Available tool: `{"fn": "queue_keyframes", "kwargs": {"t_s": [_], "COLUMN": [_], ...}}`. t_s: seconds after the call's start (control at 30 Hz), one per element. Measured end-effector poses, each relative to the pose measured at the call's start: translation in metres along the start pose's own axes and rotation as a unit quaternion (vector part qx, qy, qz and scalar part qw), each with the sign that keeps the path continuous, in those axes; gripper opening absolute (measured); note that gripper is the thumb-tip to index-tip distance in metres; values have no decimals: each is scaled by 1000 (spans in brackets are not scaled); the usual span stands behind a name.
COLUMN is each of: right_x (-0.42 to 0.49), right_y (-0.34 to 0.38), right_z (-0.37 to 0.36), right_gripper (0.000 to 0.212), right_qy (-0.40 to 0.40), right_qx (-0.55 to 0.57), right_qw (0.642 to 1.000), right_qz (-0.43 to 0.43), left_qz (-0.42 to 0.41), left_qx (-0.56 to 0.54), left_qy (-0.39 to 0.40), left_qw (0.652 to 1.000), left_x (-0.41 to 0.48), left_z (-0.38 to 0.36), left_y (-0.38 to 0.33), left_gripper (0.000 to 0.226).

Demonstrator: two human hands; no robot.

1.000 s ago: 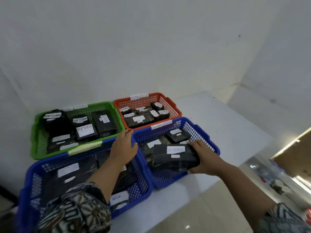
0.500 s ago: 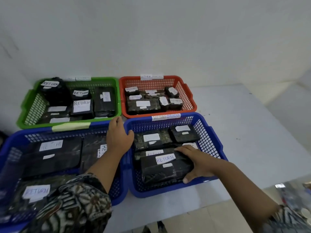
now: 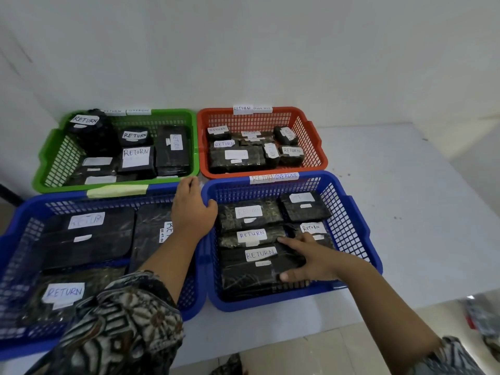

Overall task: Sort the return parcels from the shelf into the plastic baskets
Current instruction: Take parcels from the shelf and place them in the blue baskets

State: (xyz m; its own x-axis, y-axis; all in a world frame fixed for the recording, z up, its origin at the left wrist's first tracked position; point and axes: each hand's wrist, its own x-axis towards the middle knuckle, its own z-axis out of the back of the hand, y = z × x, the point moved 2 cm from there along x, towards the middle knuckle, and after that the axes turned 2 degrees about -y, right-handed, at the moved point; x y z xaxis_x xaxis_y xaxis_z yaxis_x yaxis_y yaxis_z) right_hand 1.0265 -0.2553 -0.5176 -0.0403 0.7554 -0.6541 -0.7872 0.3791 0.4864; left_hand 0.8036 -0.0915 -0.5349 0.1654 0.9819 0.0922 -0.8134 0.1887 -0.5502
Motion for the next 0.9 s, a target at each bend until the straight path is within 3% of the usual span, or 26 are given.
{"fn": "queue_keyframes", "kwargs": {"t_s": [0.1,0.47,0.9], "right_x": [1,-4,-10], "right_y": [-3,4,8], "right_z": [-7,-23,-33], "right_gripper": [90,97,94], "right_qy": [-46,-168,-218], "right_qx": [32,19,20], "right_qw": [998,985,974], "right_qz": [-4,-32,-57], "left_qz": [1,3,2], "left_qx": [-4,-2,11], "left_qy": [-1,1,11], "left_qw": [1000,1000,1000], "left_x": [0,-1,1], "left_z": [-1,0,0], "left_y": [0,-1,-1], "left_gripper": [68,69,68]}}
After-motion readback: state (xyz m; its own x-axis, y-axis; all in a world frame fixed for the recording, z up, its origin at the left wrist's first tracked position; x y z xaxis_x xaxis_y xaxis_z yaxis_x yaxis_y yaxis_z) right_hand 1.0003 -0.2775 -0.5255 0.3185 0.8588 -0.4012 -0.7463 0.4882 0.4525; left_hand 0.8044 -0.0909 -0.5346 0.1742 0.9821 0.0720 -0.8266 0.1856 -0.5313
